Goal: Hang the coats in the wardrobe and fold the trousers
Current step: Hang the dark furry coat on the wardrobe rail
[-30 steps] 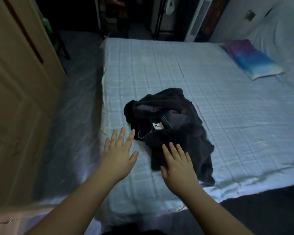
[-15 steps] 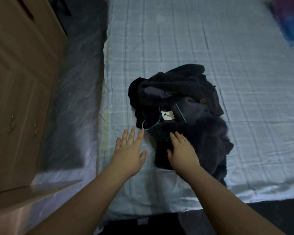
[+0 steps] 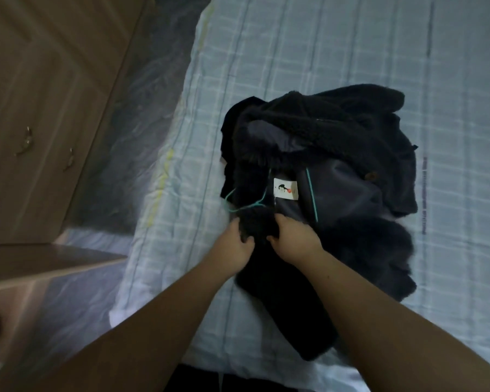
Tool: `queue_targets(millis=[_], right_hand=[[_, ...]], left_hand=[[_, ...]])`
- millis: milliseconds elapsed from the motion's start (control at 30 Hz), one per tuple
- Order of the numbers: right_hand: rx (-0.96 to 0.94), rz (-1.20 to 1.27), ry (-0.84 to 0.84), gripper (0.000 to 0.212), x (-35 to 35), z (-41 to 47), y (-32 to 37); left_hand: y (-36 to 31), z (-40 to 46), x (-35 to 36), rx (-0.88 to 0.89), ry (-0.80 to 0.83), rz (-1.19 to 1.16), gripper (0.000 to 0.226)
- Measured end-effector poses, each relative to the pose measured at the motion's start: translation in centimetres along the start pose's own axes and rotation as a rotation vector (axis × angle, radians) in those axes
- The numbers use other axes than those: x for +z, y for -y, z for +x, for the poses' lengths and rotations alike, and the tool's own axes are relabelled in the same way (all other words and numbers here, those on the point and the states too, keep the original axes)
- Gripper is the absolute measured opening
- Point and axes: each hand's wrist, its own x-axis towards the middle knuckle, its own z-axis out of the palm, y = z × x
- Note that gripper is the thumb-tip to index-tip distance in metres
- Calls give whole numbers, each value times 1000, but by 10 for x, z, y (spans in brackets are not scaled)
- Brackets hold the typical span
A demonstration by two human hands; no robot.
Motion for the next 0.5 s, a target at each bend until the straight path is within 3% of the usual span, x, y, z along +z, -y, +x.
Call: queue_targets(millis=[100, 200, 400, 467, 500], right_hand=[[8, 248, -3, 40, 1, -5, 1], [-62, 547, -71, 34, 1, -18, 7], [-65, 1235, -35, 38, -5, -54, 54], [-64, 1427, 3, 49, -7, -64, 69], [-71, 1530, 30, 44, -10, -69, 76]], left_hand=[[-1, -3, 16, -97, 65, -175, 33], [1, -17, 23, -97, 61, -289, 51], [-21, -57, -8, 105, -158, -408, 55], [-22, -71, -26, 172, -178, -408, 57], [-19, -77, -37, 202, -157, -387, 63]])
